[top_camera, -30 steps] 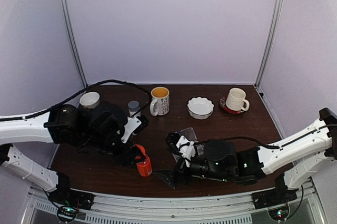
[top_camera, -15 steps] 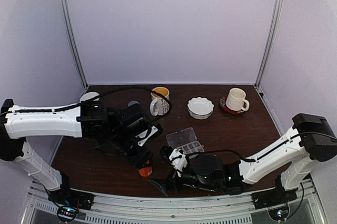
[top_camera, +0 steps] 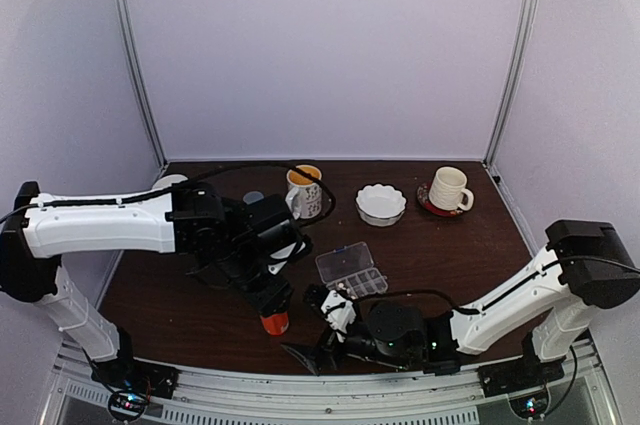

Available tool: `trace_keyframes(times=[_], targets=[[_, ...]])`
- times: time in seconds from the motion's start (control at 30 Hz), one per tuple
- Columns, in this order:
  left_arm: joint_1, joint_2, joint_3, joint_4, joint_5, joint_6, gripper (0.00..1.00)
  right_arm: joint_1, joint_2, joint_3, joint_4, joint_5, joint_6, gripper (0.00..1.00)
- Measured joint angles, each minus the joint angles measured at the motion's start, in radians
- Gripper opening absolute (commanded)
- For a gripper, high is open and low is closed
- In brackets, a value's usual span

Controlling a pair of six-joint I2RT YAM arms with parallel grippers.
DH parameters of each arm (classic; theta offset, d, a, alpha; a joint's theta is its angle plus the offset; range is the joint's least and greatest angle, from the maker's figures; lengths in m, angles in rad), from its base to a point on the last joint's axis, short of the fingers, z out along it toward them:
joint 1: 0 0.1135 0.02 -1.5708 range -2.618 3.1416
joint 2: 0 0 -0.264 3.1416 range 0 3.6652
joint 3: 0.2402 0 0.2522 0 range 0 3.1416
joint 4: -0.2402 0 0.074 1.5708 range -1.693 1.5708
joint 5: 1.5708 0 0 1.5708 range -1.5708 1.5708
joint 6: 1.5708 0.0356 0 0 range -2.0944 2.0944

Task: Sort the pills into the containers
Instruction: Close the lid of the pill bottle.

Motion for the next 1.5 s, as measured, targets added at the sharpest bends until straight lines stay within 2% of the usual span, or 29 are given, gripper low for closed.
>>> trace_keyframes(times=[0.43,0.87,1.27,1.5], targets=[[0.032,0.077,0.017,-0.03,-0.014,0.027,0.55,0.0,0.0,-0.029,0.008,-0.002,0.0,1.0],[0.049,0.092,0.027,-0.035,-0.007,0.042,0.55,0.003,0.0,-0.029,0.007,-0.013,0.0,1.0],[0.051,0.103,0.102,-0.086,-0.014,0.056,0.55,0.003,0.0,-0.029,0.007,-0.013,-0.003,1.0],[0.051,0.163,0.101,-0.082,-0.014,0.066,0.55,0.003,0.001,-0.029,0.007,-0.016,-0.003,1.0]])
